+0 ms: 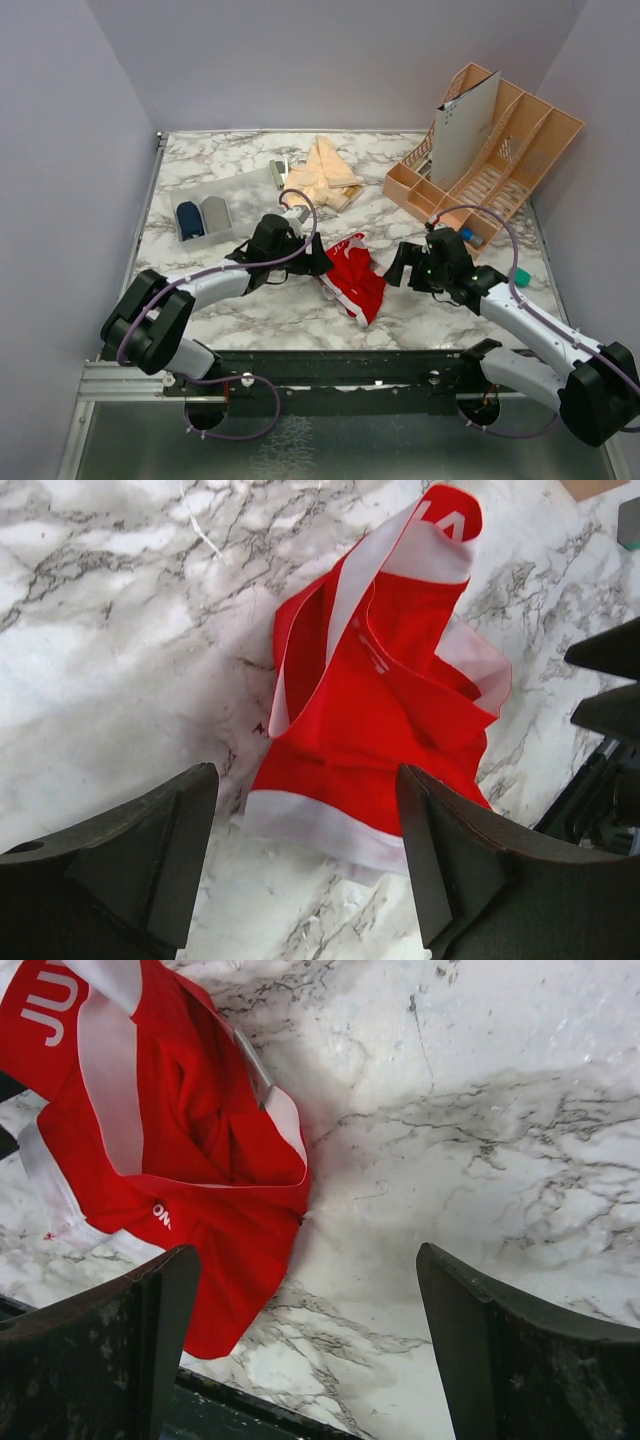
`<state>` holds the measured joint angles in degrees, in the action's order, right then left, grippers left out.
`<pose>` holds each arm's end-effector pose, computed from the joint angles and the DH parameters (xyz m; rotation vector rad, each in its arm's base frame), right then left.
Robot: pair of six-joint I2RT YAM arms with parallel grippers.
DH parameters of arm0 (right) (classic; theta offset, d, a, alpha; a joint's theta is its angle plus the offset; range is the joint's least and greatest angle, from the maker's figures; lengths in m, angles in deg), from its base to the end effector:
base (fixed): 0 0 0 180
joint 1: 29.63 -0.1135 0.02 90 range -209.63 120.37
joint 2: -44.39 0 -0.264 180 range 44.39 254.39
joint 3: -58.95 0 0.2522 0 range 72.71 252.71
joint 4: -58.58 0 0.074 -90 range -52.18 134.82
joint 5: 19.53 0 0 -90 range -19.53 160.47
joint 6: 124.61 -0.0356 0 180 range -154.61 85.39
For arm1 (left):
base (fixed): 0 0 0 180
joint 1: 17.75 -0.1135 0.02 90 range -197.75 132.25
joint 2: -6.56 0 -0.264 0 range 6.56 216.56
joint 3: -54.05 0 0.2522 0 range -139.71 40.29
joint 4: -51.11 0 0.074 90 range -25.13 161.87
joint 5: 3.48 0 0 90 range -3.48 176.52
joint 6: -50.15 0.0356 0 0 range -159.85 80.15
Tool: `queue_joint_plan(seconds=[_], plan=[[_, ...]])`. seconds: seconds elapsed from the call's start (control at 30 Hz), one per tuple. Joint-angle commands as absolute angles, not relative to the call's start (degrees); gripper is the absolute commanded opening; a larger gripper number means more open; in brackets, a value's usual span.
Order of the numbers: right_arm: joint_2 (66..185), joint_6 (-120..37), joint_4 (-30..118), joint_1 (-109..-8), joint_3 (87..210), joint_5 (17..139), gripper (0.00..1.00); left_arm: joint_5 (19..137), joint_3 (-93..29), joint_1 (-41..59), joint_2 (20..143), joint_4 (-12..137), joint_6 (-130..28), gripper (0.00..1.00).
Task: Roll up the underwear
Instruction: Flatten out the underwear at the center of the board.
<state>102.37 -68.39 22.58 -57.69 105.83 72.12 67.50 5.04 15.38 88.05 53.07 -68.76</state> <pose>0.1779 0.0960 0.2085 0.1089 2.4597 0.5275 0.2302 -0.1641 0.1783 0.2869 2.2860 -0.9525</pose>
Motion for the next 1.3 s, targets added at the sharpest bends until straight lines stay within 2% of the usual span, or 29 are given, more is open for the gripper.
queue_joint_plan(seconds=[0.0,0.2,0.53,0.67,0.77,0.83,0.9,1.0,1.03,1.2,1.23,1.27], plan=[[100.4,-74.4,28.1,-57.8,101.9,75.8,0.92,65.5,0.9,15.0,92.4,46.3,-67.1,0.75],[103.1,-77.5,34.3,-57.8,98.7,77.6,0.92,60.9,-2.3,14.7,98.6,46.0,-67.1,0.49],[109.6,-76.8,41.4,-57.8,98.2,80.6,0.89,59.2,-1.2,14.5,98.0,45.4,-68.2,0.35],[113.5,-76.8,47.3,-57.7,98.4,84.0,0.78,57.4,-1.3,14.5,97.6,45.4,-68.0,0.32],[115.1,-75.9,50.1,-57.7,98.5,84.3,0.62,56.3,-1.0,14.5,97.5,45.4,-67.8,0.16],[115.3,-74.7,51.5,-57.7,98.6,84.9,0.47,55.6,-1.0,14.4,97.4,45.4,-67.8,0.07],[114.9,-73.6,51.7,-57.7,98.9,85.0,0.34,55.1,-0.9,14.3,97.1,45.5,-67.9,0.03],[112.6,-71.1,48.9,-57.7,100.4,84.8,0.04,54.9,-1.0,13.8,95.2,46.5,-67.9,0.0],[111.5,-70.2,47.5,-57.7,101.0,84.3,0.01,55.1,-1.2,13.7,94.2,47.4,-67.8,0.0],[103.7,-65.6,36.0,-57.7,105.5,79.9,0.0,58.9,-5.7,13.3,86.8,59.9,-63.6,0.0],[102.1,-65.1,34.5,-57.7,105.9,78.9,0.02,59.9,-6.6,13.3,85.2,62.1,-63.1,0.0],[100.7,-64.8,33.3,-57.7,106.3,78.0,0.08,60.8,-7.5,13.2,83.4,64.9,-62.4,0.0]])
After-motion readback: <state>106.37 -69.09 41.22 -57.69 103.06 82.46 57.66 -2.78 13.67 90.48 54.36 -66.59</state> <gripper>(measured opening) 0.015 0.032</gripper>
